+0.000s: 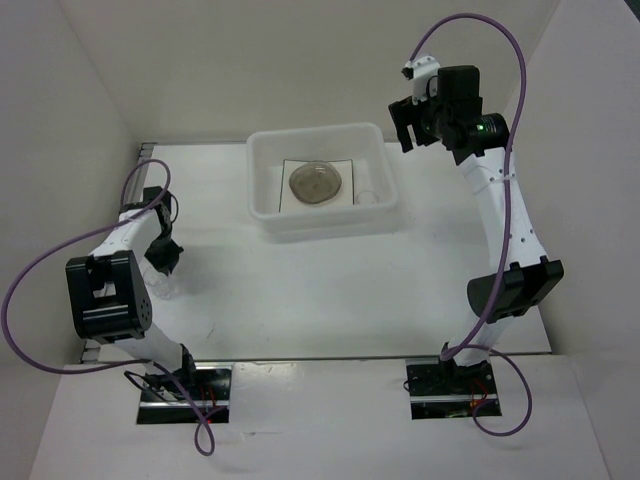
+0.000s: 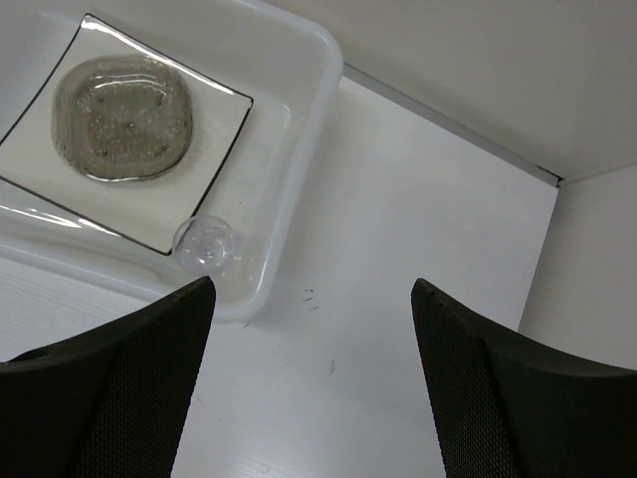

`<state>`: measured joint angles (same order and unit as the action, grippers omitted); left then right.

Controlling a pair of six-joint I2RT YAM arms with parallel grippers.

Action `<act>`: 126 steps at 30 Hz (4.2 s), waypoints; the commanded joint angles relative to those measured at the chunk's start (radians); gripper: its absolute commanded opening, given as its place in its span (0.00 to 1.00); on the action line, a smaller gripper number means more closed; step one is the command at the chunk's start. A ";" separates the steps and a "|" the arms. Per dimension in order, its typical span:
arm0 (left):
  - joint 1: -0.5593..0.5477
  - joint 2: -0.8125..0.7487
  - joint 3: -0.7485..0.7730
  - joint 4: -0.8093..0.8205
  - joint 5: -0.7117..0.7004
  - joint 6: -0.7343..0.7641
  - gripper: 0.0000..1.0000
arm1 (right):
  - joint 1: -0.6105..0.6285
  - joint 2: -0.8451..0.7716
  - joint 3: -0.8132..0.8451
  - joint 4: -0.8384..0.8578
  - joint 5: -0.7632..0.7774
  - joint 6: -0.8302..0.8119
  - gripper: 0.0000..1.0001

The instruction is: Place the mixed dishes into the plastic bin

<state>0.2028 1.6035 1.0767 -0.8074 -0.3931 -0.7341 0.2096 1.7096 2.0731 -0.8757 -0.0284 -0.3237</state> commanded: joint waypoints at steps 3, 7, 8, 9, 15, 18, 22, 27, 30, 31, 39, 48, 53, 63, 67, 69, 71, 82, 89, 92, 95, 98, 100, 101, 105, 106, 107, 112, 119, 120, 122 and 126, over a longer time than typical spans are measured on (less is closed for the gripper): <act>0.006 -0.011 -0.006 0.023 0.052 0.048 0.00 | 0.005 -0.051 -0.002 0.029 0.018 -0.009 0.84; -0.003 -0.062 0.038 0.024 0.077 0.068 0.00 | 0.005 -0.051 -0.002 0.029 0.018 -0.009 0.84; -0.017 -0.062 0.095 -0.008 0.077 0.079 0.00 | 0.005 -0.051 -0.002 0.029 0.018 -0.009 0.84; -0.028 -0.062 0.135 -0.019 0.089 0.079 0.00 | 0.005 -0.051 -0.002 0.029 0.018 -0.009 0.84; -0.117 -0.013 0.489 0.019 0.253 0.079 0.00 | 0.005 -0.042 -0.002 0.040 0.042 -0.009 0.84; -0.201 0.116 0.751 0.030 0.318 0.079 0.00 | 0.005 -0.042 -0.002 0.040 0.042 0.003 0.84; -0.333 0.394 1.087 0.019 0.463 0.139 0.00 | 0.005 -0.091 -0.091 0.050 0.042 0.012 0.84; -0.509 0.623 1.353 0.019 0.500 0.154 0.00 | -0.021 -0.160 -0.269 0.118 0.088 -0.020 0.84; -0.575 0.716 1.394 0.040 0.510 0.154 0.00 | -0.033 -0.202 -0.355 0.147 0.088 -0.029 0.84; -0.588 0.749 1.419 0.053 0.523 0.154 0.00 | -0.042 -0.202 -0.376 0.167 0.075 -0.029 0.84; -0.658 0.820 1.505 0.030 0.475 0.145 0.00 | -0.117 -0.206 -0.554 0.210 -0.111 0.047 0.84; -0.594 0.554 1.413 -0.101 0.202 0.164 0.00 | -0.127 0.022 -0.461 0.291 -0.349 0.144 0.94; -0.523 0.431 1.211 -0.101 0.125 0.173 0.00 | -0.127 0.156 -0.392 0.328 -0.346 0.155 0.94; -0.493 0.351 1.152 -0.119 0.094 0.182 0.00 | -0.096 0.274 -0.366 0.346 -0.341 0.126 0.46; -0.483 0.351 1.177 -0.128 0.094 0.182 0.00 | -0.096 0.283 -0.377 0.323 -0.350 0.095 0.01; -0.483 0.351 1.198 -0.139 0.103 0.182 0.00 | -0.096 0.274 -0.399 0.313 -0.361 0.095 0.01; -0.483 0.371 1.249 -0.150 0.115 0.173 0.00 | -0.096 0.237 -0.421 0.302 -0.378 0.095 0.01; -0.506 0.636 1.737 -0.321 0.217 0.111 0.00 | -0.096 0.013 -0.686 0.232 -0.436 0.268 0.01; -0.516 0.691 1.839 -0.380 0.217 0.111 0.00 | -0.096 -0.243 -0.881 0.214 -0.444 0.299 0.62; -0.516 0.682 1.839 -0.380 0.217 0.111 0.00 | -0.096 -0.248 -0.793 0.265 -0.417 0.314 0.63; -0.516 0.682 1.839 -0.380 0.217 0.102 0.00 | -0.096 -0.122 -0.679 0.311 -0.396 0.327 0.64; -0.525 0.682 1.839 -0.380 0.217 0.102 0.00 | -0.096 -0.007 -0.613 0.362 -0.387 0.325 0.64; -0.534 0.682 1.830 -0.380 0.217 0.102 0.00 | -0.096 0.044 -0.591 0.383 -0.401 0.316 0.63; -0.534 0.682 1.830 -0.380 0.217 0.102 0.00 | -0.096 0.088 -0.591 0.383 -0.401 0.316 0.61; -0.555 0.682 1.830 -0.389 0.217 0.102 0.00 | -0.096 0.140 -0.617 0.419 -0.392 0.296 0.47; -0.556 0.682 1.830 -0.398 0.217 0.102 0.00 | -0.096 0.153 -0.630 0.431 -0.392 0.285 0.43; -0.565 0.682 1.830 -0.398 0.217 0.102 0.00 | -0.096 0.153 -0.630 0.431 -0.392 0.285 0.41; -0.583 0.682 1.830 -0.398 0.207 0.102 0.00 | -0.096 0.114 -0.663 0.431 -0.410 0.294 0.16; -0.618 0.772 1.956 -0.430 0.247 0.092 0.00 | -0.096 -0.091 -0.873 0.385 -0.430 0.366 0.08; -0.634 0.806 2.008 -0.444 0.256 0.081 0.00 | -0.096 -0.128 -0.890 0.385 -0.430 0.367 0.08; -0.661 0.838 2.048 -0.453 0.292 0.069 0.00 | -0.096 -0.156 -0.935 0.385 -0.409 0.399 0.08; -0.721 0.884 2.060 -0.444 0.347 0.042 0.00 | -0.096 -0.212 -0.985 0.376 -0.400 0.430 0.39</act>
<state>-0.4690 2.4500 3.1050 -1.2423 -0.1135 -0.6617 0.1104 1.5764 1.1015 -0.5076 -0.4042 0.0807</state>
